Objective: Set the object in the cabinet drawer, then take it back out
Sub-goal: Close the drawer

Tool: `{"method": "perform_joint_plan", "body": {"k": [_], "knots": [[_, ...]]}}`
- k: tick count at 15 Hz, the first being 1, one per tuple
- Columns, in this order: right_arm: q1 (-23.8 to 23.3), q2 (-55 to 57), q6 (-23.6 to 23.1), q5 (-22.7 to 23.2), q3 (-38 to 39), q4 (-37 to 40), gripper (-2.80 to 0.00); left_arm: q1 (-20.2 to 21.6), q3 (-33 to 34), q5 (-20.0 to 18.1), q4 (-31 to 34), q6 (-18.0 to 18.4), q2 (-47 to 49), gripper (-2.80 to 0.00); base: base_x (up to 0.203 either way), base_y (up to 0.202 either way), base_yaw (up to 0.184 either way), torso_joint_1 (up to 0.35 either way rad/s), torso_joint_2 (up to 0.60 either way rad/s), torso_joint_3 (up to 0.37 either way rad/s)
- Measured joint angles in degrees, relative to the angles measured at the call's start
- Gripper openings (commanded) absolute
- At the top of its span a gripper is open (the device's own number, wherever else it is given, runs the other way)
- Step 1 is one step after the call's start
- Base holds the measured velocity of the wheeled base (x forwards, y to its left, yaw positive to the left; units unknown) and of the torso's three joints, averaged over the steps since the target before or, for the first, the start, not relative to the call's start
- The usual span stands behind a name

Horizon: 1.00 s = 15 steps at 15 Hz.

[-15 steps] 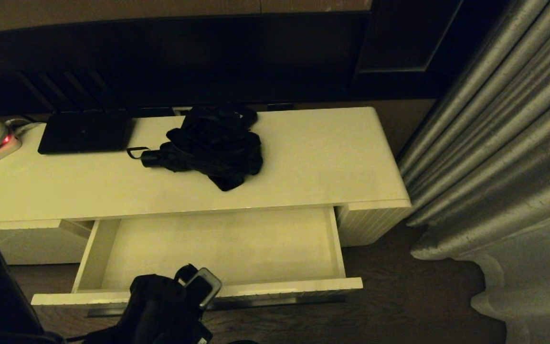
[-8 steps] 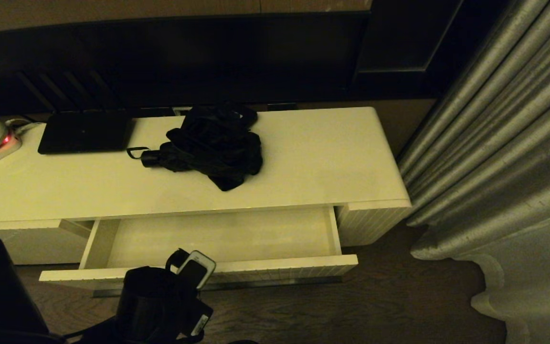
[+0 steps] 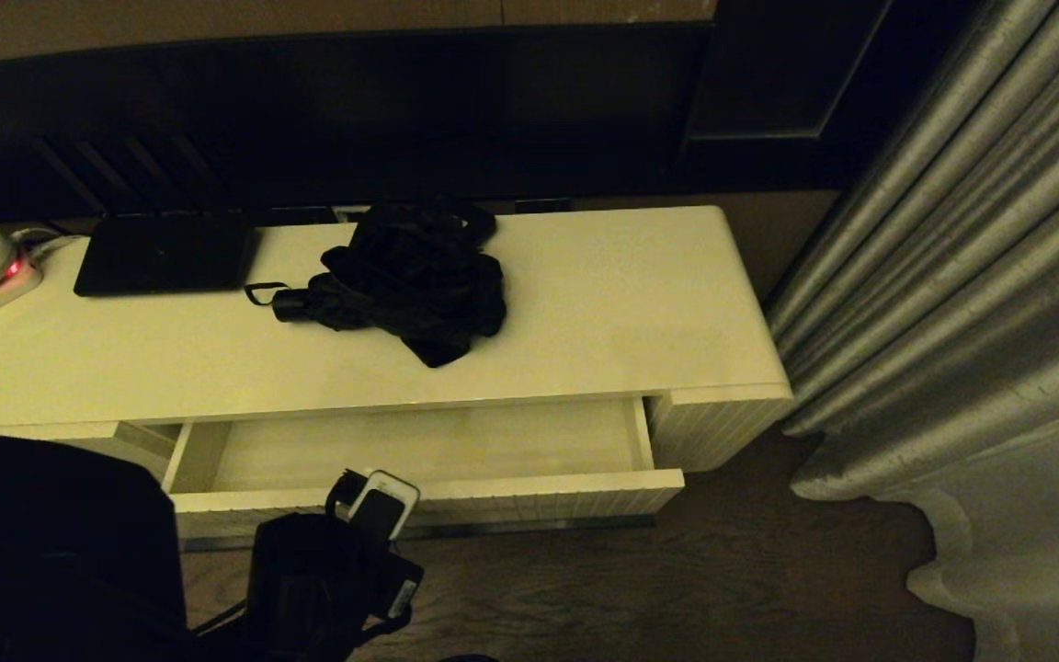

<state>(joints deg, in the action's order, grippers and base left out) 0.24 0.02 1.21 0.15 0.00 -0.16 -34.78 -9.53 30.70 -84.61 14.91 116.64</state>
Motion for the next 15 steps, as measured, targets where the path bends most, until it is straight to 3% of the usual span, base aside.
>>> {"method": "perform_joint_plan", "body": {"k": [2, 15], "knots": [[0.0, 0.0, 0.0, 0.01, 0.0, 0.0, -2.8, 0.06, -0.14, 1.37, -2.7, 0.12, 2.52, -2.8, 0.0, 0.0, 0.0, 0.0, 0.0, 0.0], [0.0, 0.0, 0.02, 0.0, 0.0, 0.0, -2.8, 5.24, -7.1, 1.89, -2.57, 1.84, 5.17, -2.8, 0.0, 0.0, 0.0, 0.0, 0.0, 0.0]]}}
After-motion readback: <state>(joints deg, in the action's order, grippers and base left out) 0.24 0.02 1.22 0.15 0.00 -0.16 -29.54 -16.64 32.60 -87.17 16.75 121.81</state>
